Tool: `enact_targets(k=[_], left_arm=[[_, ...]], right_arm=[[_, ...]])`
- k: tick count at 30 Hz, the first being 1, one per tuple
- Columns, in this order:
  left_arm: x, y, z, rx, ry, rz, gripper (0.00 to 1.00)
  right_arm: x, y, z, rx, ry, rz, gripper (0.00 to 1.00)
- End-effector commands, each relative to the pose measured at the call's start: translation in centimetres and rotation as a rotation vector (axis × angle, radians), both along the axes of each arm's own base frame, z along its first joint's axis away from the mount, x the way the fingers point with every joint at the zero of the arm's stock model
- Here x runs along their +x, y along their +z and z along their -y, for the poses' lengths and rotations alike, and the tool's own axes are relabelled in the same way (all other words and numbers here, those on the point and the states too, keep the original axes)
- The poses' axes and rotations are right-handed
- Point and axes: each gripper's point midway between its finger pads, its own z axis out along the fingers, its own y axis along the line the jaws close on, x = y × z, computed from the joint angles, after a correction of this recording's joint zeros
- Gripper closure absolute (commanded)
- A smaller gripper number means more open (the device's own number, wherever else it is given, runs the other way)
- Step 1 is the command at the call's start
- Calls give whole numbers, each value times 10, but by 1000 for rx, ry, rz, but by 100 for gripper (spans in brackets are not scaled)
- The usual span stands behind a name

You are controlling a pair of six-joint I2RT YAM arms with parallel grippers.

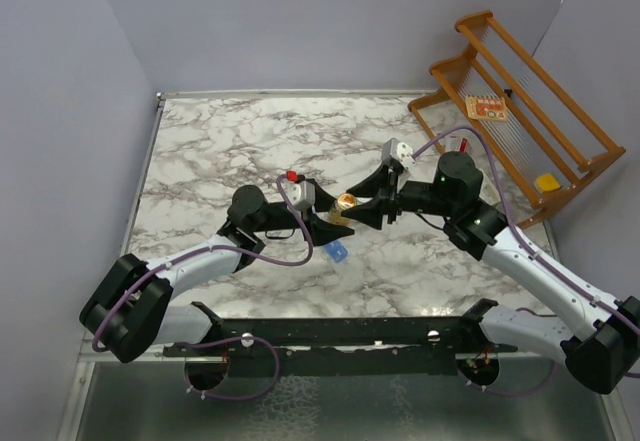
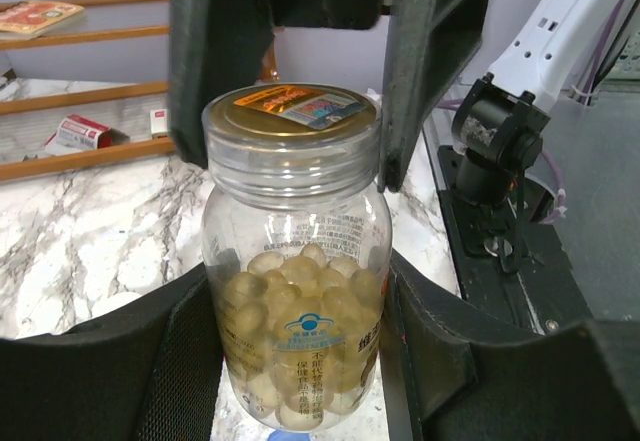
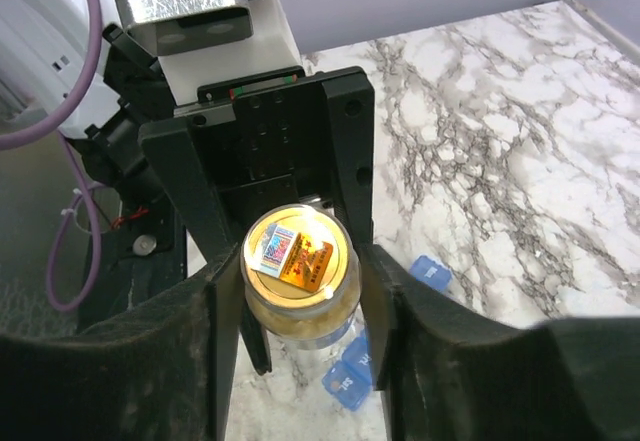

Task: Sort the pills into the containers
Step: Pick up the pill bottle at the center of the board.

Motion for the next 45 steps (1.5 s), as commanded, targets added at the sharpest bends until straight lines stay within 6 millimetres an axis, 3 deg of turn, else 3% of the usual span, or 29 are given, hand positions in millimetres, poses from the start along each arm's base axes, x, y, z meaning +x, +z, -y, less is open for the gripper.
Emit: enact_targets(k=[1, 4, 10, 15, 20, 23, 25, 27, 28, 29, 31, 33, 34, 35, 38, 45], left_arm=[[4, 5, -2, -21, 31, 36, 100], [7, 4, -2, -19, 46, 29, 100], [12, 4, -2, -16, 80, 30, 100], [17, 6, -6, -14, 118, 39, 100], [22, 5, -9, -5, 160, 44, 100], [20, 5, -10, -7, 163, 50, 100], [20, 7, -12, -12, 175, 58, 100], [22, 8, -15, -15, 194, 65, 100], [23, 9, -15, -18, 202, 69, 100], [23, 9, -16, -18, 208, 71, 100], [25, 9, -16, -17, 213, 69, 100], [27, 6, -15, -11, 220, 59, 100], [29, 4, -14, -7, 224, 52, 100], [31, 2, -14, -3, 229, 45, 100], [36, -1, -13, 1, 248, 30, 100], [47, 7, -13, -11, 295, 38, 100]], right_arm=[[9, 25, 6, 80, -76, 94, 35], [12, 36, 11, 123, -123, 121, 13], [18, 47, 21, 191, -211, 127, 12], [25, 65, 32, 366, -317, 42, 12], [41, 46, 11, 294, -290, -80, 11], [48, 41, 10, 315, -315, -77, 11], [49, 46, 18, 377, -346, -48, 21], [45, 59, 26, 438, -359, 5, 55], [48, 64, 30, 448, -386, 3, 65], [51, 65, 32, 435, -415, -14, 66], [52, 65, 32, 365, -417, 3, 57], [40, 64, 30, 358, -360, 55, 39], [34, 66, 31, 387, -338, 81, 26], [30, 69, 34, 415, -335, 97, 23], [32, 67, 36, 401, -355, 87, 28], [39, 43, 24, 335, -333, 22, 26]])
